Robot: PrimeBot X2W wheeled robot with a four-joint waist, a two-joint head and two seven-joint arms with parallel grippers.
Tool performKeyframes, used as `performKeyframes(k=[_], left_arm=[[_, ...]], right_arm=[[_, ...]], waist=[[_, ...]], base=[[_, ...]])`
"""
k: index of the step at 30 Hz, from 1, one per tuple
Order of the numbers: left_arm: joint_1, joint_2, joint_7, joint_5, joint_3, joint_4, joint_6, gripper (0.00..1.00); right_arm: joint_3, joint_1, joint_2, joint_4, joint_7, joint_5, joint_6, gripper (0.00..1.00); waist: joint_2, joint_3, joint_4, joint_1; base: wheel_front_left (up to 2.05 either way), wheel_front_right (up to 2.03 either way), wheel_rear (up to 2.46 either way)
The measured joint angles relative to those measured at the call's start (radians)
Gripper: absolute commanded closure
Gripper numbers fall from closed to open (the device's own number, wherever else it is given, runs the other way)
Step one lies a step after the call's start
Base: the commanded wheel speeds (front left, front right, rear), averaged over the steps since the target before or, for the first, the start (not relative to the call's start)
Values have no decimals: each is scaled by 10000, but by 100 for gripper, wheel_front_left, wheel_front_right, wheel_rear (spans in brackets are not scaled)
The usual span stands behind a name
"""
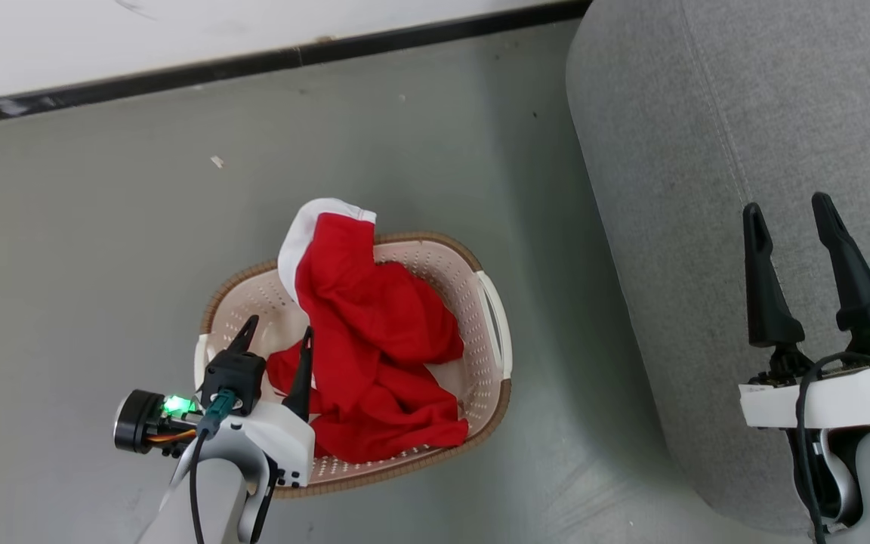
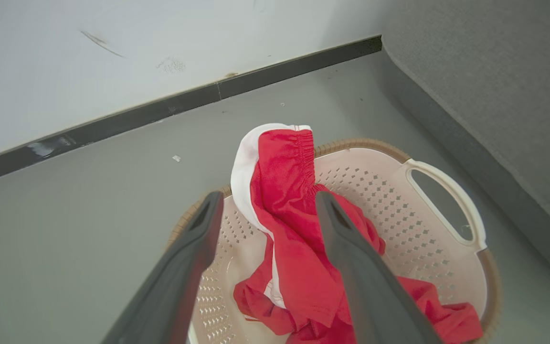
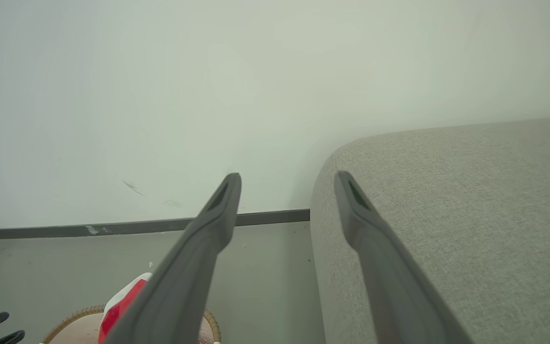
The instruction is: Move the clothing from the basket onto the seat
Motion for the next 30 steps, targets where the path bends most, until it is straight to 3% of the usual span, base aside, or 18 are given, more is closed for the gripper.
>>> performKeyframes(k=[30], left_arm=[[-2235, 104, -4, -90, 612, 1881, 456, 0]], right_arm=[[531, -2352, -8, 148, -25, 871, 0, 0]], waist=[[0, 2711, -1526, 0]], base=[[0, 0, 0]])
